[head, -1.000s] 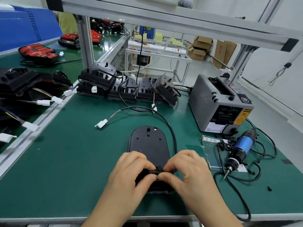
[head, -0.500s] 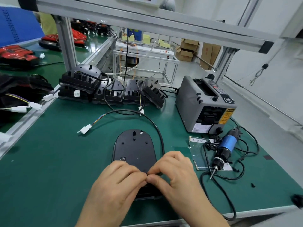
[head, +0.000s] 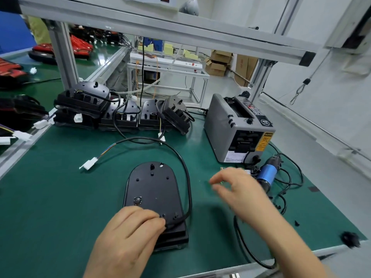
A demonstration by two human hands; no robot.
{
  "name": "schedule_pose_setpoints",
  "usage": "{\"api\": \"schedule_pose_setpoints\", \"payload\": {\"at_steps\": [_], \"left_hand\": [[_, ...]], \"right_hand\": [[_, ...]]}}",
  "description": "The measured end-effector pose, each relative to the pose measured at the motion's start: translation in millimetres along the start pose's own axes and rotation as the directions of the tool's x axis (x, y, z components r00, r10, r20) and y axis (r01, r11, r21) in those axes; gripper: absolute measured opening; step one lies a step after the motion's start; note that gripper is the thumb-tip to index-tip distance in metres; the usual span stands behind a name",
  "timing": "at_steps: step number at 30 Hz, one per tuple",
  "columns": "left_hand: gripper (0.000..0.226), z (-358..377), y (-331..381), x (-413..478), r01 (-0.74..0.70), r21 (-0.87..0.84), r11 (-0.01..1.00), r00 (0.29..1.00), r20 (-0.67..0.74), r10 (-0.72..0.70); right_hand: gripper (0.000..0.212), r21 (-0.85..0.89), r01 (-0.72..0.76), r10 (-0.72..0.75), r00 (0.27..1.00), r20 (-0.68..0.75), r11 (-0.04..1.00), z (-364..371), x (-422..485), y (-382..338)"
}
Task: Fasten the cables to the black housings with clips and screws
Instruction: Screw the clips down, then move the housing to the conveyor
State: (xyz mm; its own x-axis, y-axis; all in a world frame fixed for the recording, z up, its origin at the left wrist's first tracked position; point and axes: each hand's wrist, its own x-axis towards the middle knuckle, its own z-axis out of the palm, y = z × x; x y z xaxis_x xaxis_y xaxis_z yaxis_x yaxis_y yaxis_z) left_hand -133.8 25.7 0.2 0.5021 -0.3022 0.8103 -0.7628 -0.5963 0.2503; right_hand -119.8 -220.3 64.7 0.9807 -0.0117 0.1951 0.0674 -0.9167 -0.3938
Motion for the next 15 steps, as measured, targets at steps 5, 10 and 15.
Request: {"api": "schedule_pose_setpoints", "payload": {"at_steps": [5,10,15], "left_hand": [[0.015,2,-1,0,-0.010,-0.005,1.000,1.000,-0.003,0.010],[0.017,3,-1,1,-0.027,0.006,1.000,0.999,-0.023,0.027],[0.016,3,-2,0,-0.031,0.013,0.999,0.999,-0.015,0.031]], "right_hand": [[0.026,-0.361,-0.349,0.321,0.937,-0.135,0.865,-32,49,72],[0.014,-0.509,-0.383,0.432,0.901,-0.024,0.770,-22,75,102],[0.022,-0.577,-0.387,0.478,0.878,0.008,0.719,-14,85,102]]}}
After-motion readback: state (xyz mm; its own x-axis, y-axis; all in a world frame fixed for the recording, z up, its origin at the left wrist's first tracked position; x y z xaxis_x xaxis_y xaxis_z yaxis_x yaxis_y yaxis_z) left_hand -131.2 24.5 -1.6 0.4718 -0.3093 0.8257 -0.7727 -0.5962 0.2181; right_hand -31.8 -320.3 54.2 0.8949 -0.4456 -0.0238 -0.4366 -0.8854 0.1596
